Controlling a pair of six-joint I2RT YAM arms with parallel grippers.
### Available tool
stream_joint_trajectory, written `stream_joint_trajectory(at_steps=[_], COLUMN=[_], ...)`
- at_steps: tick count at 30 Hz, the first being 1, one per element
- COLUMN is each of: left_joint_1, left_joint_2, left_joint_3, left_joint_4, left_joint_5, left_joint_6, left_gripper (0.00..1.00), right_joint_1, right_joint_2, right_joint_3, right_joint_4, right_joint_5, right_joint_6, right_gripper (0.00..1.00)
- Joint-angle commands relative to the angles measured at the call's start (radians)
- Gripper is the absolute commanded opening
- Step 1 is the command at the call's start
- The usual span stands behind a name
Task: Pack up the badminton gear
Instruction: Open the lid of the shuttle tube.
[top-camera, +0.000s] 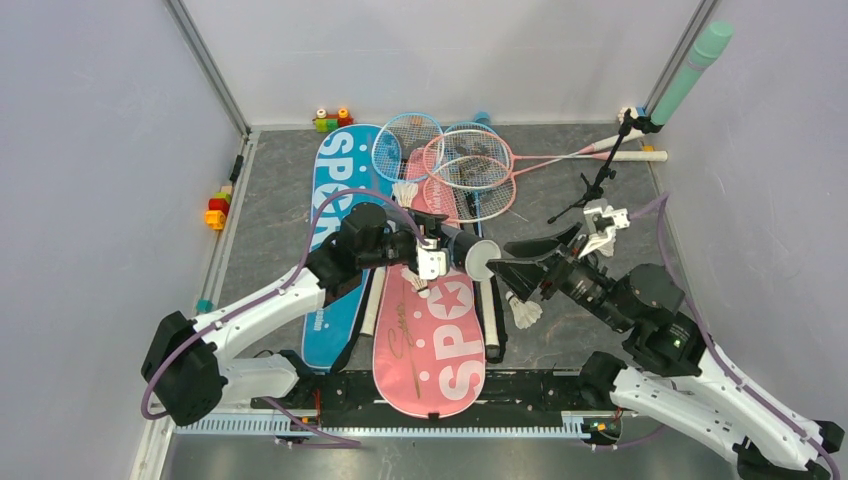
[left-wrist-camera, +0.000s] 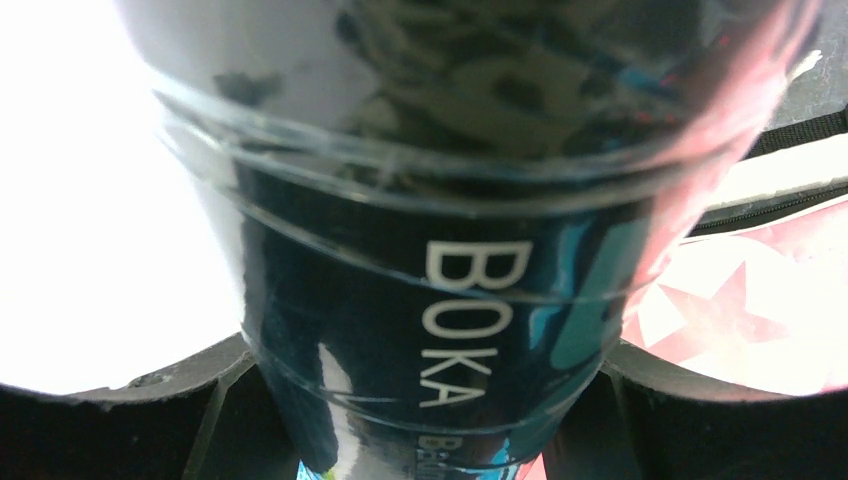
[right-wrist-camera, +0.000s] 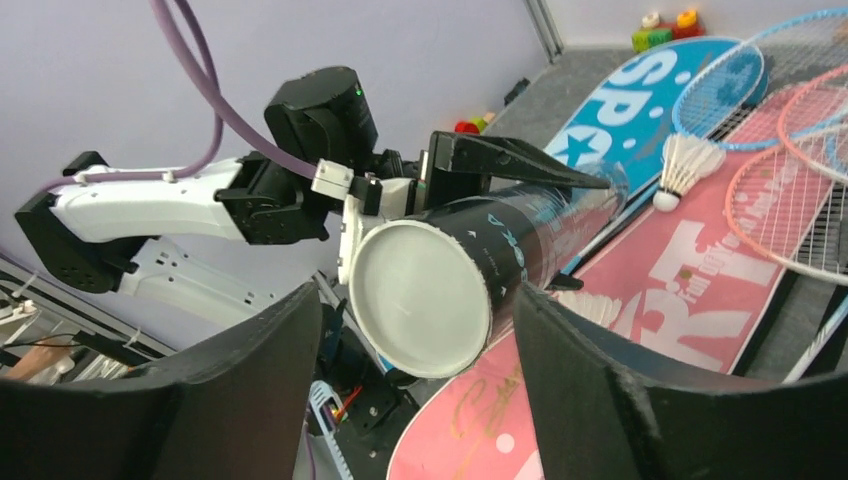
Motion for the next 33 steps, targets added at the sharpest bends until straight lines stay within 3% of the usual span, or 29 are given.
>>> stream_joint_trajectory(at_steps=[1,5,10,24,25,28,33], left_joint_1=[0.003,0.003,0.004,0.003,0.003,0.003,0.003], left_joint_2=[-0.002,-0.005,-0.004,-0.003,-0.003,-0.009,-0.008], left_joint_3=[0.039,0.039,0.044,0.08,0.081,0.082,0.087], left_joint_4=[0.02,0.009,-0.008,-0.092,-0.091,-0.128,-0.149], left_joint_5=[0.041,0.036,0.016,-0.024,-0.033,-0.048,-0.107], left_joint_6=[0.068,0.069,0.068,0.067,0.068,0.073,0.076], left_gripper=[0.02,0.02,0.02,0.02,0.02,0.02,0.02], right_joint_1=[0.003,0.004,0.003,0.004,0.003,0.005,0.004], right_joint_2=[0.058,0.091,0.104,0.198,0.204,0.231,0.266], right_joint_3=[0.065,0.102,0.114,0.262,0.269,0.3,0.377], right_joint_4=[-0.083,-0.115,-0.132,-0.328,-0.337,-0.391,-0.521], right_joint_5=[-0.014,-0.052,-0.069,0.057,0.063,0.099,0.209], right_joint_6=[0.04,0.029,0.021,-0.066,-0.073,-0.089,-0.117], right_gripper=[0.68,0.54,0.52,0.24,0.21,0.0,0.0])
